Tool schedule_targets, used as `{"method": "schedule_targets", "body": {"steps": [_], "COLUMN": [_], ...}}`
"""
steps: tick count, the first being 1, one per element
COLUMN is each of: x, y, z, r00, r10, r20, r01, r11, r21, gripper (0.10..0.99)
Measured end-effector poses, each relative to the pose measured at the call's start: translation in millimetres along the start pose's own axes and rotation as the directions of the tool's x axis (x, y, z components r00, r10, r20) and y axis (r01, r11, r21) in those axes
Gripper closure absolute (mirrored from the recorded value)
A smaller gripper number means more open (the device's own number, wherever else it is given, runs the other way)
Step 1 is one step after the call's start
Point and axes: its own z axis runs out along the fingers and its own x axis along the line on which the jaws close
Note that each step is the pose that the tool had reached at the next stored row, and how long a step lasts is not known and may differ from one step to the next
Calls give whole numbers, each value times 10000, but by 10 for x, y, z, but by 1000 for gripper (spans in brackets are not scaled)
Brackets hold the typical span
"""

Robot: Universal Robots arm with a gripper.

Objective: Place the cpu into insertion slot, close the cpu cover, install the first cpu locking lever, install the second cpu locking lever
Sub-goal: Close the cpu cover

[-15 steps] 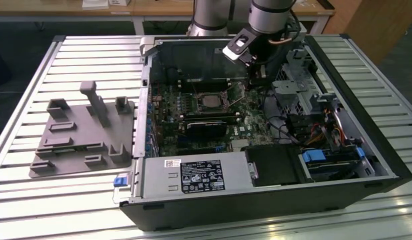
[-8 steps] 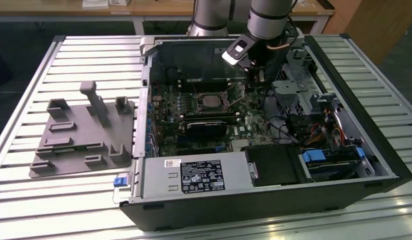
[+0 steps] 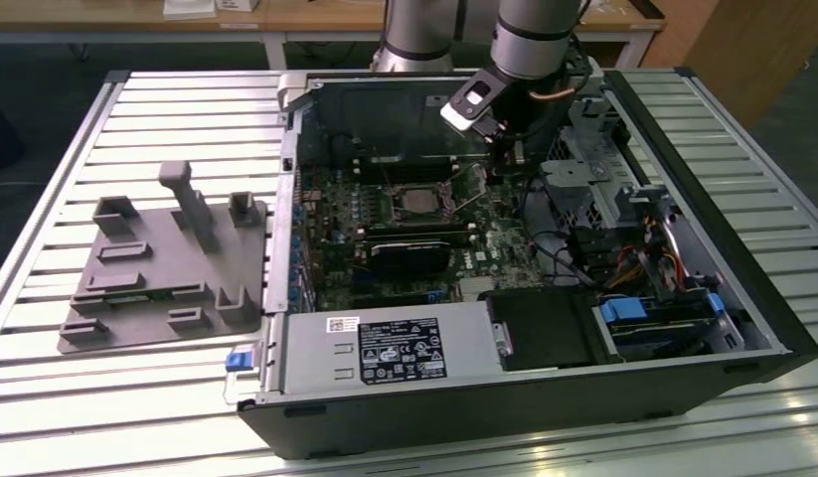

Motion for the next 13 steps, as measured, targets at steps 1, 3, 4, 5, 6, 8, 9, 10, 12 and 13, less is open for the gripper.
{"method": "schedule_targets", "body": {"steps": [1, 3, 4, 5, 6, 8, 9, 10, 12, 13], "x": [0, 0, 0, 0, 0, 0, 1, 1, 1, 0], "y": [5, 22, 30, 39, 48, 64, 65, 65, 65, 65], "z": [1, 2, 3, 4, 4, 6, 6, 5, 5, 5], "r00": [10000, 10000, 10000, 10000, 10000, 10000, 10000, 10000, 10000, 10000], "r10": [1, 0, 2, 1, 0, 1, 1, 2, 1, 1], "r20": [2, 8, 9, 10, 12, 14, 14, 15, 16, 16], "r01": [-1, -1, -3, -2, -2, -4, -3, -4, -4, -4], "r11": [9999, 9986, 9974, 9959, 9941, 9898, 9890, 9889, 9886, 9885], "r21": [169, 533, 724, 902, 1083, 1427, 1481, 1488, 1503, 1510], "gripper": [984, 984, 984, 984, 984, 984, 984, 984, 984, 984]}}
